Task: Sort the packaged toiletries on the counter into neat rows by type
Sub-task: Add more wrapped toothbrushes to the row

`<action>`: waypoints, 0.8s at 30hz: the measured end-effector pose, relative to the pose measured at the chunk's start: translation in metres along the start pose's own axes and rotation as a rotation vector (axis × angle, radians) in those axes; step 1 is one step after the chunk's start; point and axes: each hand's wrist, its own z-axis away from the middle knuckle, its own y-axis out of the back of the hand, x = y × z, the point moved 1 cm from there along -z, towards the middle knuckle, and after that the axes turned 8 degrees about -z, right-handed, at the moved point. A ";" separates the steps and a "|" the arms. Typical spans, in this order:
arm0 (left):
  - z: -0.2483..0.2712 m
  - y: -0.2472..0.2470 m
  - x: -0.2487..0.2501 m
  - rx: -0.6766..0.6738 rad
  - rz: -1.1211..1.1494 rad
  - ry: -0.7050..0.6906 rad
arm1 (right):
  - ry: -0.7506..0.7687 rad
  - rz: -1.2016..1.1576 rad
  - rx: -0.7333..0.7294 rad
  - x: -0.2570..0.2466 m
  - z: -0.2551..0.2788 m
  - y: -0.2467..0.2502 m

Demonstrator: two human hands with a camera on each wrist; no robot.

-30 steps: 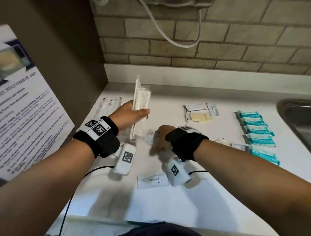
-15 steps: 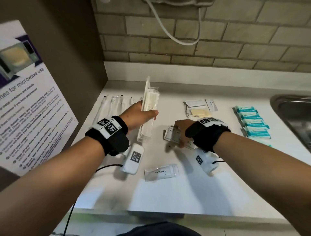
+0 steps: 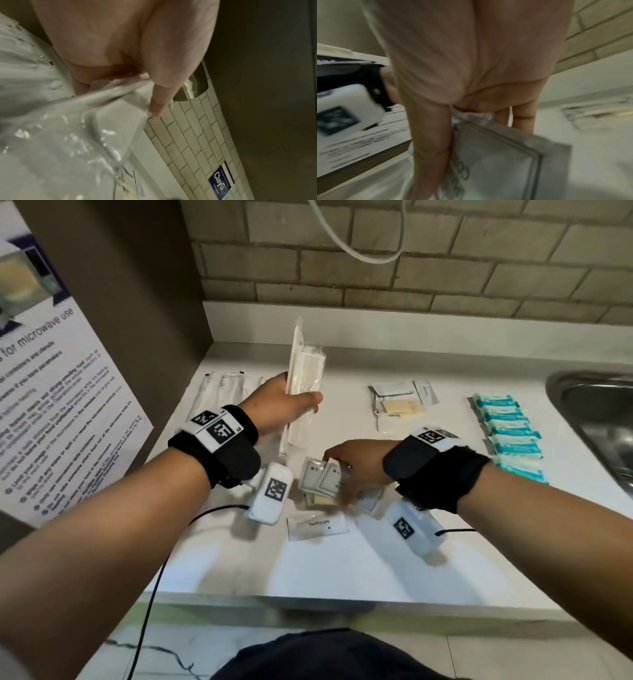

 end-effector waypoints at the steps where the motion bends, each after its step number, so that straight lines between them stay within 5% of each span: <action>1: 0.003 -0.001 0.000 -0.003 -0.007 0.000 | 0.024 0.004 -0.038 -0.005 0.000 -0.010; 9: 0.016 -0.009 -0.019 -0.019 -0.087 0.035 | 0.056 0.203 0.053 -0.007 -0.010 -0.060; 15: 0.006 -0.018 -0.026 -0.039 -0.057 0.048 | 0.087 0.077 -0.009 0.004 -0.004 -0.057; 24: -0.035 -0.038 0.003 -0.027 -0.058 -0.012 | -0.205 0.019 0.111 0.099 0.009 0.038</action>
